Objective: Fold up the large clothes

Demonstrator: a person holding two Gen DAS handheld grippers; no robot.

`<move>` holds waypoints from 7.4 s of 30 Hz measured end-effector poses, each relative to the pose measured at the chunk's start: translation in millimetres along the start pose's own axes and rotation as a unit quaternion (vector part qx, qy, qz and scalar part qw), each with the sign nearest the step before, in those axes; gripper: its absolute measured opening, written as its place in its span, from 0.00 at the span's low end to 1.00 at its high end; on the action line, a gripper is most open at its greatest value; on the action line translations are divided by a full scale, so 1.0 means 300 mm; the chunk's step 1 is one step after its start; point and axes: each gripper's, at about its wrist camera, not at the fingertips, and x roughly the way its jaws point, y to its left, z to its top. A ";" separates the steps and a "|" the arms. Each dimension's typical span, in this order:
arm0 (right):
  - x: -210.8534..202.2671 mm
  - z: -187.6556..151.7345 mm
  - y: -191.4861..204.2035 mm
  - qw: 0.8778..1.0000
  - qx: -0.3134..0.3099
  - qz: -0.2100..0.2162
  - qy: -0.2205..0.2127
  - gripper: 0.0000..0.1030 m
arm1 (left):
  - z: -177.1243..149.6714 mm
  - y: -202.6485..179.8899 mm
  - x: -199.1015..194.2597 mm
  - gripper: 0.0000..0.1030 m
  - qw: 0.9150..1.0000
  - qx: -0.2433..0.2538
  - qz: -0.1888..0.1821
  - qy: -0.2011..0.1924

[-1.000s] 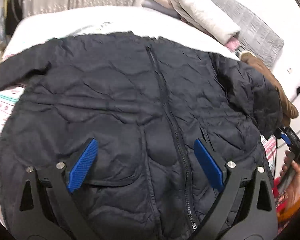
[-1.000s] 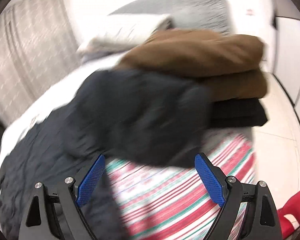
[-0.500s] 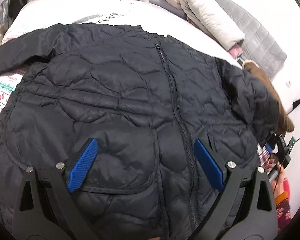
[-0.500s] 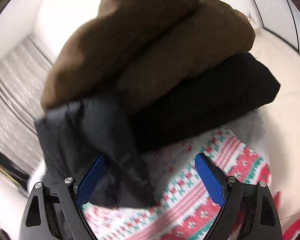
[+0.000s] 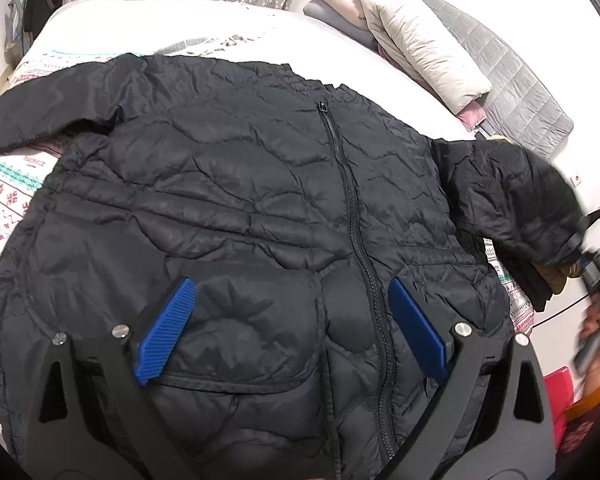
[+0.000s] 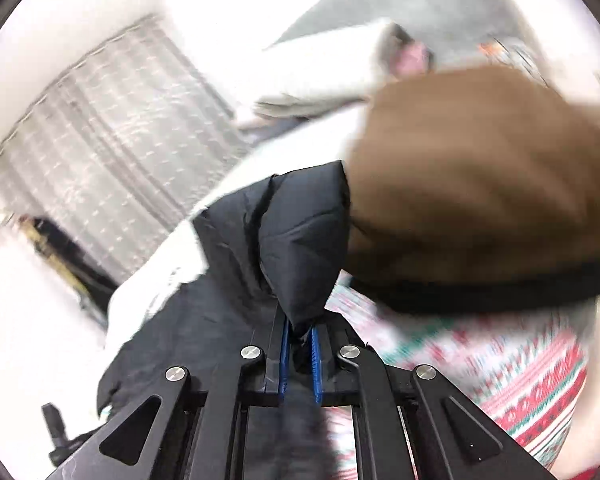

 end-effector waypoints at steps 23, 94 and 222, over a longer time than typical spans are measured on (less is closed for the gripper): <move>0.502 0.001 1.150 0.964 -0.232 0.009 0.133 0.06 | 0.079 0.122 -0.094 0.94 0.997 -0.011 0.057 -0.045; 0.710 -0.244 0.272 0.964 -0.151 -0.143 0.166 0.64 | 0.443 -0.057 0.477 0.78 0.991 0.052 0.117 0.024; 0.977 -0.334 1.050 0.985 -0.061 0.007 0.162 0.08 | 0.207 0.440 0.104 0.78 0.991 -0.115 0.071 -0.019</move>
